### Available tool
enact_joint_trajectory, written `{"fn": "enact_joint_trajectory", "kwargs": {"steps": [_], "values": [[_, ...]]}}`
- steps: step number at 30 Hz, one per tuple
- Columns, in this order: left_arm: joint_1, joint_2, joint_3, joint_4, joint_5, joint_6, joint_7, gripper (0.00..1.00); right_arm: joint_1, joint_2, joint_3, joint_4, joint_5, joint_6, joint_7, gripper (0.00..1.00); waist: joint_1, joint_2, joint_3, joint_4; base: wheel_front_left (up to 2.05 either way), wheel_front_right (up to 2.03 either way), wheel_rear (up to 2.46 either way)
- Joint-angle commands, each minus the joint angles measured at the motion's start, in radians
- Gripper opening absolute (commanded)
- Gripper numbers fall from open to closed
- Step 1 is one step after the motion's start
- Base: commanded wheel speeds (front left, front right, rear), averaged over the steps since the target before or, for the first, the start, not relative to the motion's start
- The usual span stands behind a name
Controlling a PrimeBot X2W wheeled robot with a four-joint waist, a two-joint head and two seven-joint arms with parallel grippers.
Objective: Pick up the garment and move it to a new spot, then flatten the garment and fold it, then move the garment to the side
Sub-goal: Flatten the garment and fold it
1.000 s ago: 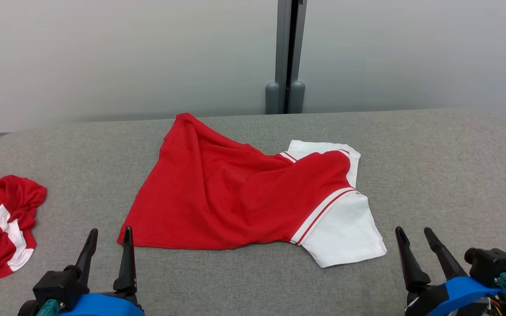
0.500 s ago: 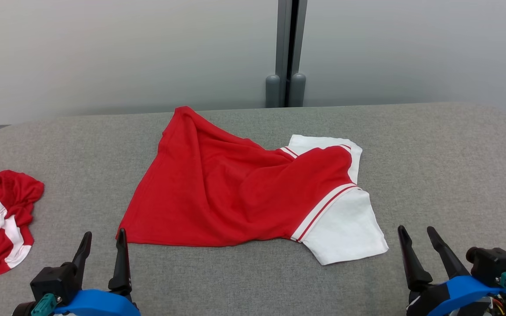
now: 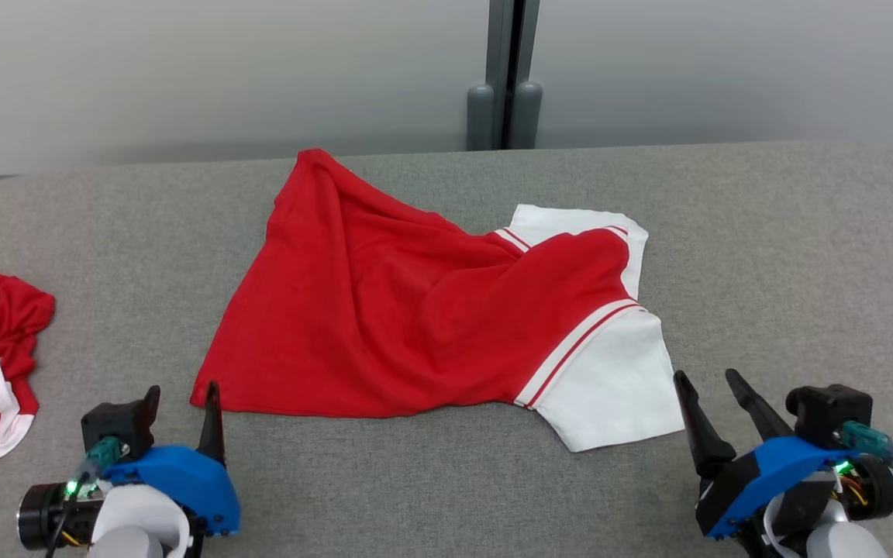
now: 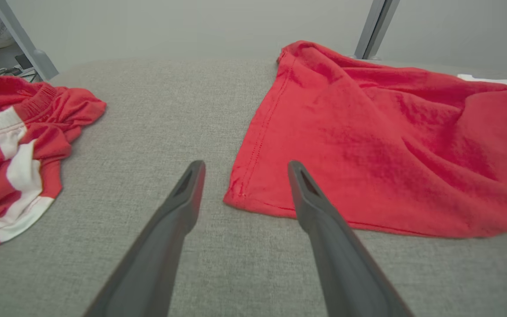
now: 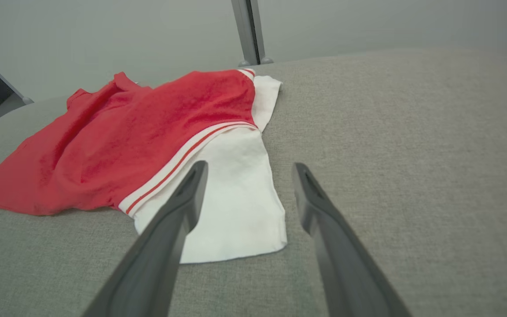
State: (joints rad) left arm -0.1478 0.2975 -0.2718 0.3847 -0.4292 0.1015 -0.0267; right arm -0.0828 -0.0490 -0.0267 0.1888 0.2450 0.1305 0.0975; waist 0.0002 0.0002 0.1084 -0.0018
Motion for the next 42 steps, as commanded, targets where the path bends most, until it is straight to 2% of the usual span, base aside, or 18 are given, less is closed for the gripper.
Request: {"fn": "enact_joint_trajectory", "kwargs": {"steps": [1,7,13,15,25,27,29,30,31,32,39,42], "values": [[-0.045,0.004,-0.008,0.045,0.011,0.004,0.016,1.0,-0.026,-0.003,0.009,0.019,-0.007,0.0,0.01,1.0,-0.0002,-0.0002,0.022,0.002,0.0,0.0,0.0],[-0.16,-0.008,-0.014,0.199,-0.001,-0.011,0.057,1.0,-0.087,-0.003,0.031,0.089,-0.036,0.0,0.009,1.0,-0.0002,-0.0002,0.082,-0.015,0.0,0.0,0.0],[-0.214,-0.024,0.001,0.3,-0.023,-0.005,0.059,1.0,-0.134,-0.003,0.045,0.156,-0.026,0.0,-0.029,1.0,-0.0002,-0.0002,0.125,-0.034,0.0,0.0,0.0],[-0.218,-0.036,0.002,0.32,-0.03,0.001,0.064,1.0,-0.151,-0.003,0.048,0.18,-0.03,0.0,-0.037,1.0,-0.0002,-0.0002,0.132,-0.036,0.0,0.0,0.0],[-0.208,-0.075,-0.021,0.37,-0.051,-0.021,0.066,1.0,-0.19,-0.003,0.062,0.312,-0.072,0.0,-0.02,1.0,-0.0002,-0.0002,0.147,-0.033,0.0,0.0,0.0],[-0.21,-0.084,-0.029,0.38,-0.06,-0.031,0.073,1.0,-0.184,0.001,0.099,0.347,-0.081,0.002,0.004,1.0,-0.0002,-0.0002,0.146,-0.026,0.0,0.0,0.0],[-0.205,-0.101,-0.039,0.411,-0.084,-0.056,0.128,1.0,-0.16,0.004,0.127,0.365,-0.068,0.002,0.013,0.45,-0.0002,-0.0002,0.142,-0.019,0.0,0.0,0.0],[-0.205,-0.103,-0.042,0.416,-0.088,-0.064,0.136,0.83,-0.155,0.004,0.13,0.366,-0.067,0.002,0.014,0.34,-0.0002,-0.0002,0.141,-0.019,0.0,0.0,0.0],[-0.204,-0.104,-0.045,0.417,-0.089,-0.072,0.137,0.26,-0.151,0.004,0.134,0.366,-0.069,0.002,0.015,0.0,-0.0002,-0.0002,0.14,-0.02,0.0,0.0,0.0],[-0.203,-0.106,-0.045,0.419,-0.095,-0.079,0.137,0.0,-0.149,0.004,0.136,0.365,-0.071,0.002,0.016,0.0,-0.0002,-0.0002,0.139,-0.02,0.0,0.0,0.0],[-0.217,-0.085,-0.007,0.386,-0.107,-0.065,0.036,0.0,-0.157,-0.001,0.113,0.299,-0.043,0.0,-0.045,0.0,-0.0002,-0.0002,0.123,-0.024,0.0,0.0,0.0],[-0.214,-0.09,0.023,0.345,-0.131,-0.076,-0.029,0.0,-0.157,-0.002,0.09,0.255,-0.028,0.0,-0.074,0.0,-0.0002,-0.0002,0.107,-0.024,0.0,0.0,0.0]]}}
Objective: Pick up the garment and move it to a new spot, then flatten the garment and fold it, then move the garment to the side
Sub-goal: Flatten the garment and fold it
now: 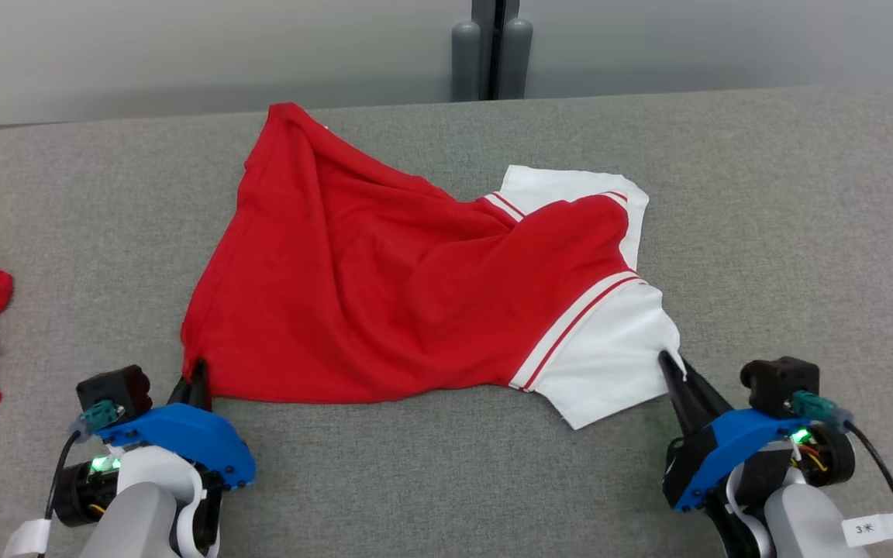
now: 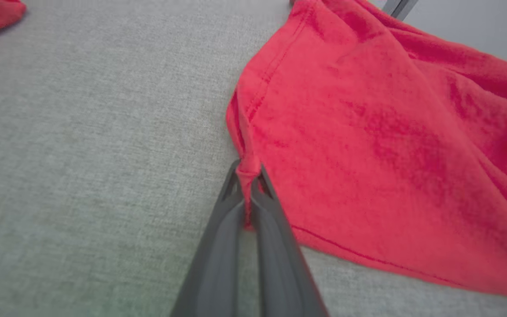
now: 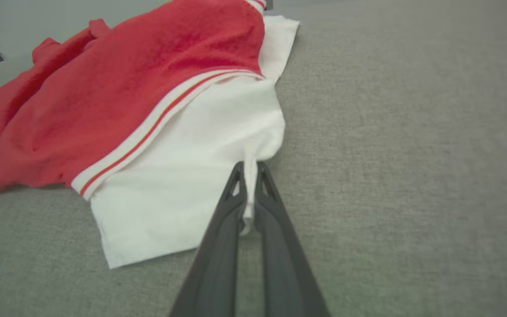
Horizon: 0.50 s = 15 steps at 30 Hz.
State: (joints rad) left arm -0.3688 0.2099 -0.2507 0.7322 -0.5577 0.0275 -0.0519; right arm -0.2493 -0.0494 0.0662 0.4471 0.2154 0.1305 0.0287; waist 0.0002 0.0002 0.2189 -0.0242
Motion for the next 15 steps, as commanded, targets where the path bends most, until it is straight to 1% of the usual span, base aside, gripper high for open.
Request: {"fn": "enact_joint_trajectory", "kwargs": {"steps": [1,5,9,11,15], "values": [[0.01,-0.005,0.01,-0.022,-0.012,-0.01,-0.024,0.0,0.014,-0.002,-0.011,-0.021,0.005,0.0,-0.009,0.0,-0.0002,-0.0002,-0.01,-0.002,0.0,0.0,0.0],[0.044,-0.015,0.046,-0.122,-0.067,-0.057,-0.084,0.0,0.041,-0.002,-0.046,-0.12,0.048,0.0,-0.018,0.0,-0.0002,-0.0002,-0.041,0.002,0.0,0.0,0.0],[0.081,-0.026,0.081,-0.261,-0.132,-0.091,-0.106,0.0,0.074,-0.002,-0.083,-0.234,0.126,0.0,-0.001,0.0,-0.0002,-0.0002,-0.072,0.001,0.0,0.0,0.0],[0.103,-0.037,0.102,-0.34,-0.179,-0.107,-0.096,0.0,0.093,-0.003,-0.102,-0.297,0.16,0.0,0.004,0.0,-0.0002,-0.0002,-0.085,-0.002,0.0,0.0,0.0],[0.135,-0.051,0.119,-0.515,-0.265,-0.117,-0.038,0.0,0.118,-0.003,-0.132,-0.434,0.192,0.0,0.024,0.0,-0.0002,-0.0002,-0.107,-0.01,0.0,0.0,0.0]]}}
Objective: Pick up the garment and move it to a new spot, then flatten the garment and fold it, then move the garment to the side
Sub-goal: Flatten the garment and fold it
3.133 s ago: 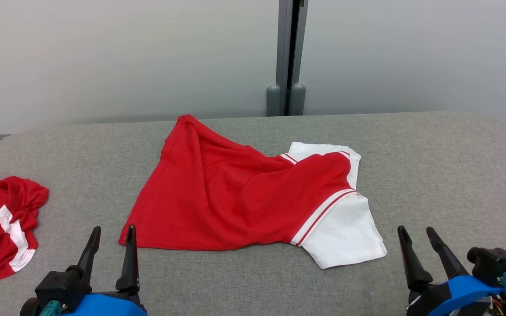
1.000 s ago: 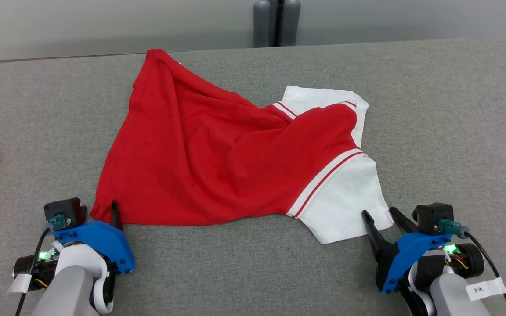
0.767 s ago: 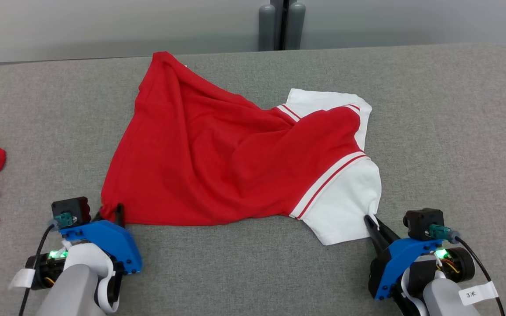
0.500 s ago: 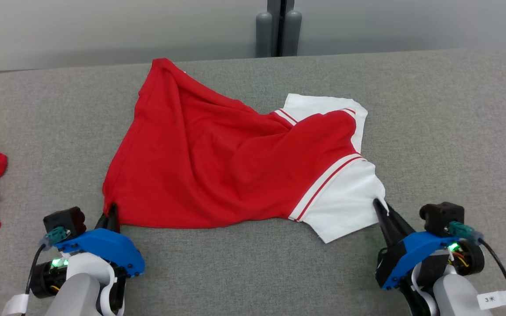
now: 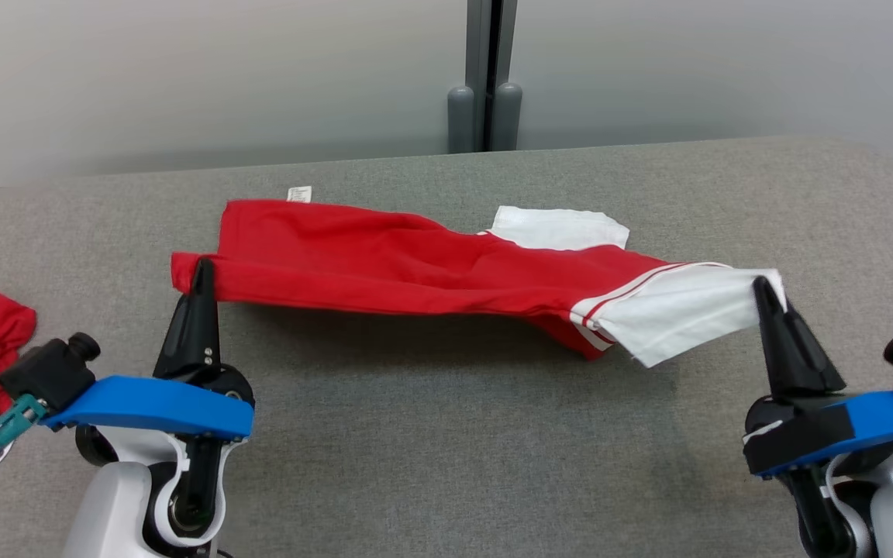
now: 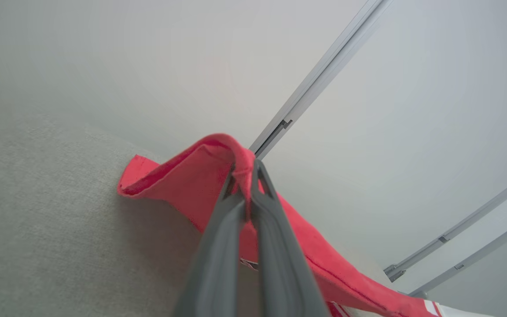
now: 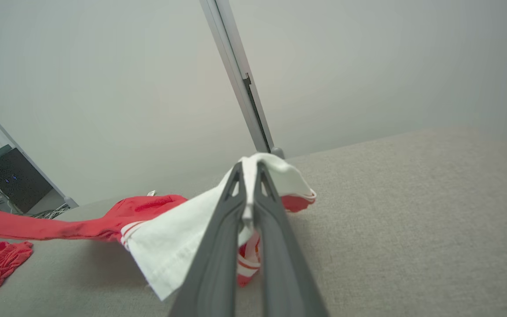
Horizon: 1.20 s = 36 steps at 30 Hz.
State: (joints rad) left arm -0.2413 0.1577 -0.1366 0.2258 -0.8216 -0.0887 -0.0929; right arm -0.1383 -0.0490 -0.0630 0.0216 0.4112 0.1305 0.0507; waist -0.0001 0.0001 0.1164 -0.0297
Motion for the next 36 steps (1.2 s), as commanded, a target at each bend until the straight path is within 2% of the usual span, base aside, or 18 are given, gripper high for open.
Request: {"fn": "enact_joint_trajectory", "kwargs": {"steps": [1,8,11,16,20,23,28,32,36], "values": [[0.013,-0.001,0.008,-0.055,-0.021,-0.003,0.019,0.0,0.011,-0.003,-0.007,-0.049,-0.007,0.0,0.008,0.0,0.0001,-0.0001,-0.008,-0.008,0.0,0.0,0.0],[-0.001,0.003,0.011,-0.35,-0.119,0.021,0.141,0.0,-0.01,-0.002,-0.059,-0.319,-0.04,0.0,0.083,0.0,0.0001,-0.0001,-0.017,-0.024,0.0,0.0,0.0],[-0.032,0.011,0.005,-0.444,-0.142,0.048,0.197,0.0,-0.042,-0.003,-0.079,-0.428,-0.069,0.0,0.118,0.0,0.0001,-0.0001,-0.015,-0.029,0.0,0.0,0.0],[-0.088,0.029,0.011,-0.553,-0.177,0.11,0.288,0.0,-0.134,-0.002,-0.084,-0.581,-0.154,0.0,0.192,0.0,0.0001,-0.0001,0.008,-0.039,0.0,0.0,0.0],[-0.137,0.055,0.014,-0.578,-0.186,0.145,0.351,0.0,-0.224,-0.024,-0.061,-0.622,-0.208,0.001,0.254,0.0,0.0001,-0.0001,0.046,-0.046,0.0,0.0,0.0],[-0.182,0.072,0.021,-0.549,-0.193,0.166,0.382,0.0,-0.303,-0.054,-0.048,-0.564,-0.214,0.001,0.284,0.0,0.0001,-0.0001,0.095,-0.054,0.0,0.0,0.0],[-0.326,0.111,0.018,-0.43,-0.154,0.173,0.416,0.0,-0.51,-0.136,0.01,-0.308,-0.19,0.0,0.286,0.0,0.0001,-0.0001,0.214,-0.071,0.0,0.0,0.0],[-0.496,0.155,0.019,-0.301,-0.096,0.166,0.418,0.0,-0.743,-0.194,0.079,-0.066,-0.195,0.0,0.205,0.0,0.0001,-0.0001,0.308,-0.085,0.0,0.0,0.0],[-0.701,0.186,0.03,-0.169,-0.041,0.148,0.379,0.0,-0.997,-0.213,0.135,0.126,-0.228,0.0,0.106,0.0,0.0001,-0.0001,0.396,-0.095,0.0,0.0,0.0]]}}
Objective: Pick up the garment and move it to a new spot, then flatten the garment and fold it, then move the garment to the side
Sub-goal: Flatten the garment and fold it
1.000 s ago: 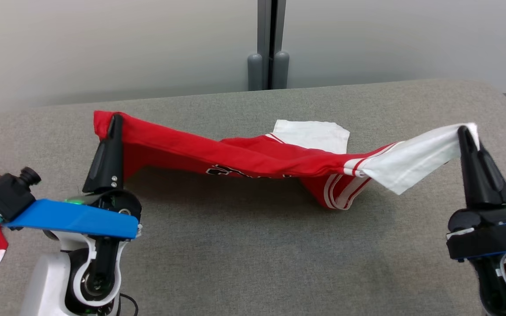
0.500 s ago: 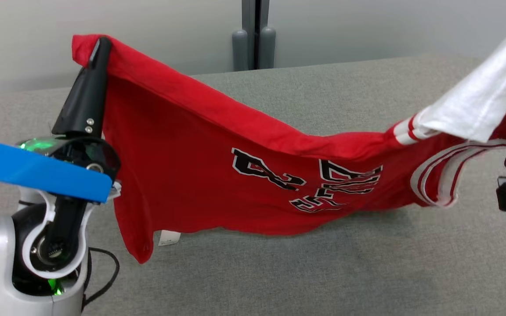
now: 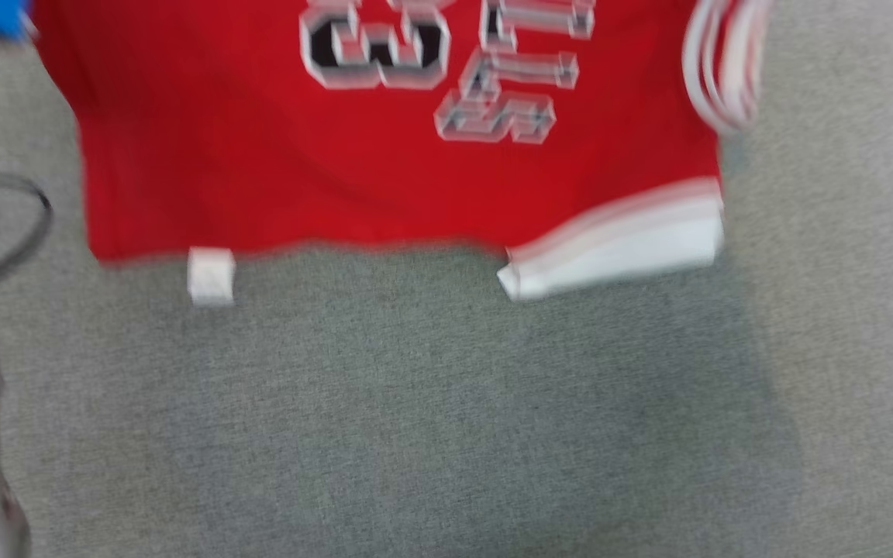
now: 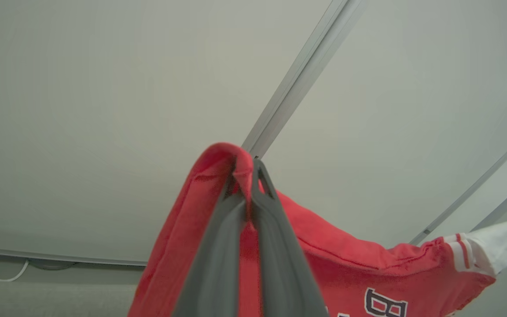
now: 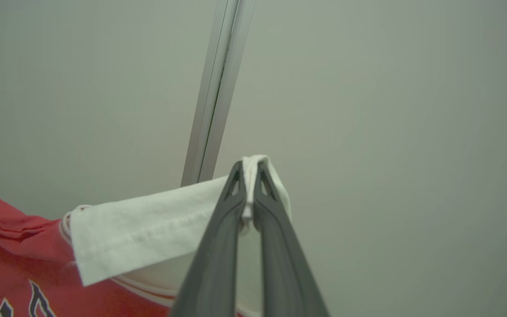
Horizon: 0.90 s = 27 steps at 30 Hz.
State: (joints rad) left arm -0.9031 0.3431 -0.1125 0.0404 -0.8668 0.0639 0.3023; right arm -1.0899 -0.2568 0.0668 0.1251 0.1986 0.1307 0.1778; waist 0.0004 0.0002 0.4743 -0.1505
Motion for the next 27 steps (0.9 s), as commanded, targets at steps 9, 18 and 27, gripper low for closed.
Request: {"fn": "enact_joint_trajectory", "kwargs": {"steps": [9,18,27], "values": [[-0.352,0.014,0.003,0.215,0.115,-0.096,-0.227,0.0,-0.406,-0.001,0.0,0.243,-0.09,0.0,-0.288,0.0,-0.0004,-0.0002,0.104,0.013,0.0,0.0,0.0],[-0.284,0.014,-0.029,0.378,0.129,-0.159,-0.33,0.0,-0.278,0.004,0.07,0.375,-0.048,0.0,-0.339,0.0,-0.0004,-0.0002,0.128,-0.014,0.0,0.0,0.0],[-0.037,0.008,-0.081,0.512,0.128,-0.18,-0.38,0.0,0.037,0.025,0.171,0.427,0.084,0.0,-0.326,0.0,-0.0004,-0.0002,0.076,-0.013,0.0,0.0,0.0]]}}
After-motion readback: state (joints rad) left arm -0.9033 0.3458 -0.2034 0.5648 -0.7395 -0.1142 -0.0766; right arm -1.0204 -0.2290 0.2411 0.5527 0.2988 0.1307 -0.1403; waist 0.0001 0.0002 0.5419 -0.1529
